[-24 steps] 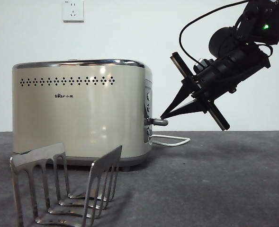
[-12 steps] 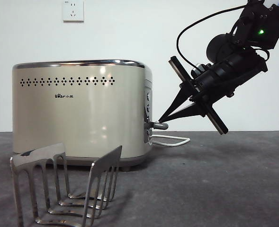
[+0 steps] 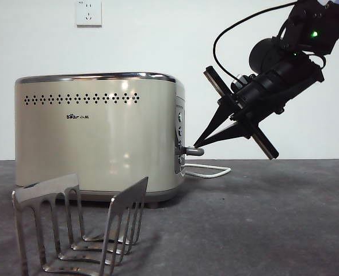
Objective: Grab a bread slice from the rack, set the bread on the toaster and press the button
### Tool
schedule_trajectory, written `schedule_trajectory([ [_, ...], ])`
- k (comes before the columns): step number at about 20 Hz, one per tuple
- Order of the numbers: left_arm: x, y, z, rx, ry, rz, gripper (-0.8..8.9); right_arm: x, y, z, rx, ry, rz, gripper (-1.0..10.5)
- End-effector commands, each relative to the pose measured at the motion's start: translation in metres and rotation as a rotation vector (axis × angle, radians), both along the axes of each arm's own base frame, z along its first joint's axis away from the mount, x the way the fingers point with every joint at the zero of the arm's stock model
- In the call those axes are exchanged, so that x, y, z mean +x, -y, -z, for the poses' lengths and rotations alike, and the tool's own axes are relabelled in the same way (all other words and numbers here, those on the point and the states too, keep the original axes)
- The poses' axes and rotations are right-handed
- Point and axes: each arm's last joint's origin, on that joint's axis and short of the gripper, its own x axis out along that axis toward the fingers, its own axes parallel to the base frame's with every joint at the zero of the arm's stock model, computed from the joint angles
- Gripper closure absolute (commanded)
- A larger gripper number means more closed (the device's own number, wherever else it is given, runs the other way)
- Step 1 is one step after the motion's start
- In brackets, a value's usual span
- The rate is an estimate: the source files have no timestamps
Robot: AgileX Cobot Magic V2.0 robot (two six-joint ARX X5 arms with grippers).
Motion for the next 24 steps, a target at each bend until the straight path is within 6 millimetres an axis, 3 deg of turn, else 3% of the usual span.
schedule_trajectory([
  [1,0.000,0.000,0.001,-0.005,-0.003,-0.001,8.22,0.000,0.000,-0.010,-0.025,0.025,-0.004,9.5],
  [6,0.000,0.000,0.001,-0.005,-0.003,-0.001,8.22,-0.005,0.001,-0.065,0.001,0.162,-0.069,9.5],
  [10,0.000,0.000,0.001,-0.004,-0.003,-0.001,8.22,-0.029,0.009,-0.132,-0.008,0.332,-0.124,9.5],
  [13,0.000,0.000,0.001,-0.004,-0.003,-0.001,8.16,-0.067,0.023,-0.194,-0.102,0.504,-0.116,9.5],
  [17,0.005,0.003,0.003,0.003,-0.018,-0.001,8.16,-0.133,0.055,-0.270,-0.421,0.750,0.089,9.5],
  [21,0.019,0.012,0.008,0.031,-0.061,-0.002,8.16,-0.185,0.084,-0.318,-0.761,0.860,0.338,9.5],
  [24,0.033,0.021,0.015,0.060,-0.108,-0.002,8.16,-0.211,0.100,-0.339,-0.974,0.835,0.513,9.5],
])
